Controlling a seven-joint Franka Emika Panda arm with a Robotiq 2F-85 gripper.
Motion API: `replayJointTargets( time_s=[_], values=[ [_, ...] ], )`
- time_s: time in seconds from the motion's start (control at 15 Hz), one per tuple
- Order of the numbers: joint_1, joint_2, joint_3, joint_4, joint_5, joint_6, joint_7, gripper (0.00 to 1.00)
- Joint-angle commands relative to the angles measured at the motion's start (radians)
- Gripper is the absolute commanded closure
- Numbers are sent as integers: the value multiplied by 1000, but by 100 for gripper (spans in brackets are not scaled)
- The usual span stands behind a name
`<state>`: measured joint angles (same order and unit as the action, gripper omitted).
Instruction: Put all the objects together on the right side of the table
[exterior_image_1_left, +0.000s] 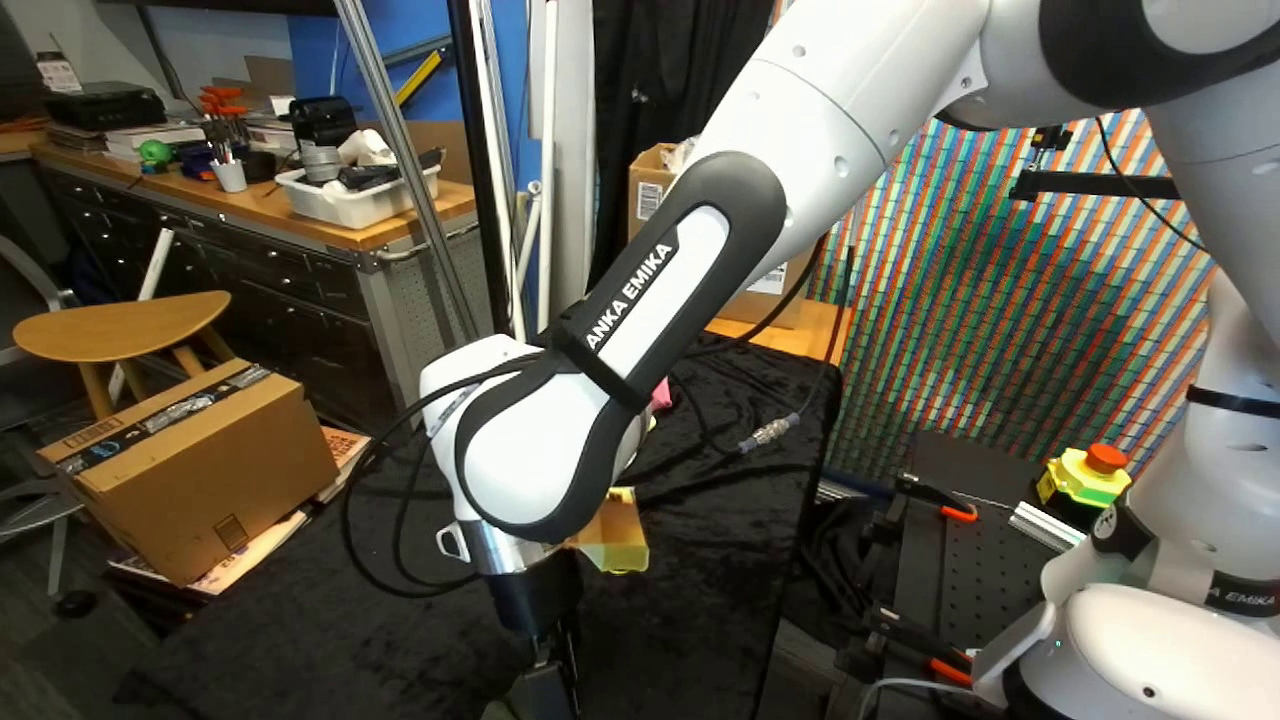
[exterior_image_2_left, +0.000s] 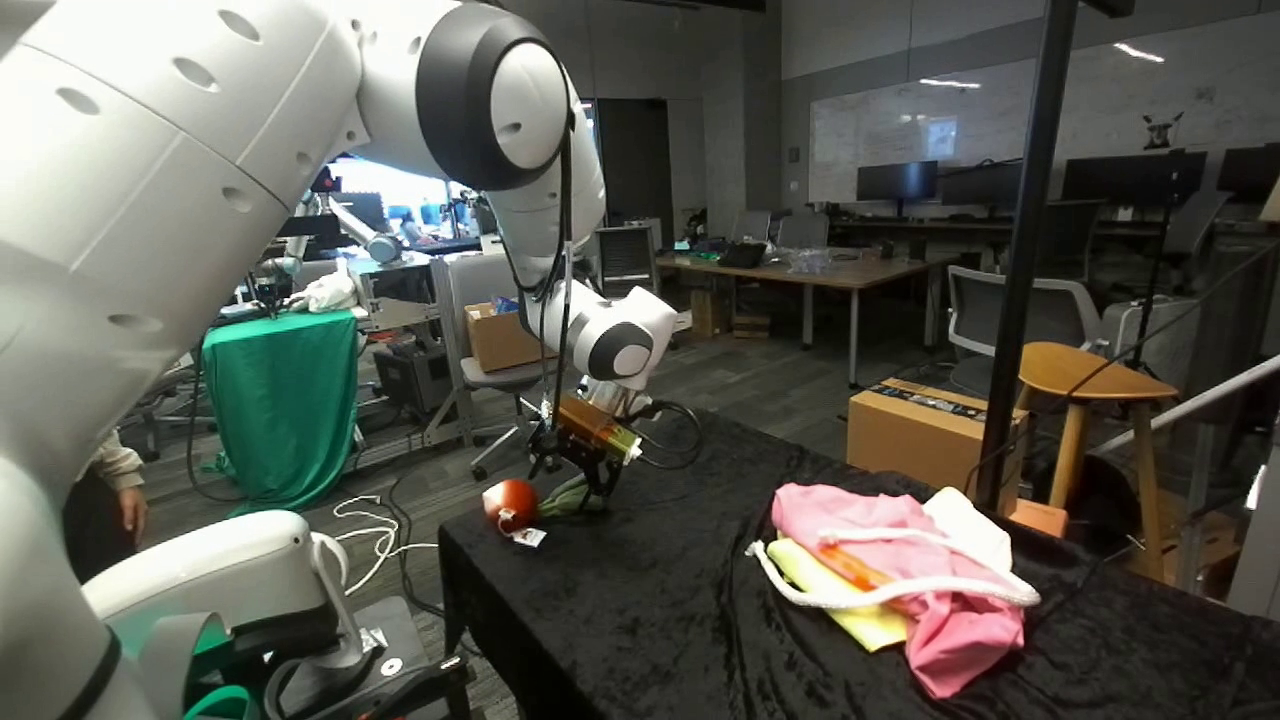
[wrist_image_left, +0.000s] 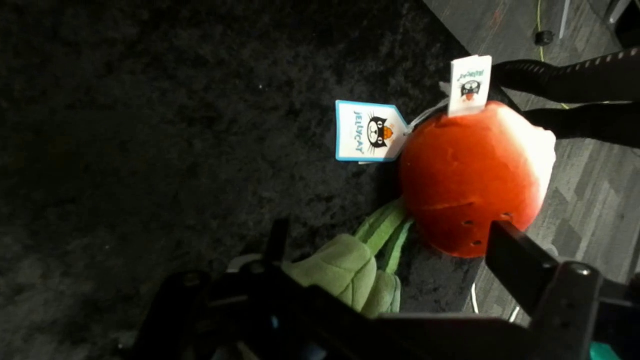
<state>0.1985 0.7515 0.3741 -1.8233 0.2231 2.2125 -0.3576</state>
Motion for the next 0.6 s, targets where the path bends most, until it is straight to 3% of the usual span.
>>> replayJointTargets(
  time_s=[0.0,0.53],
  values=[
    [19,22,-1,23,2,-2,35,0],
    [57,28,-8,5,-14,27,89,0]
  ],
)
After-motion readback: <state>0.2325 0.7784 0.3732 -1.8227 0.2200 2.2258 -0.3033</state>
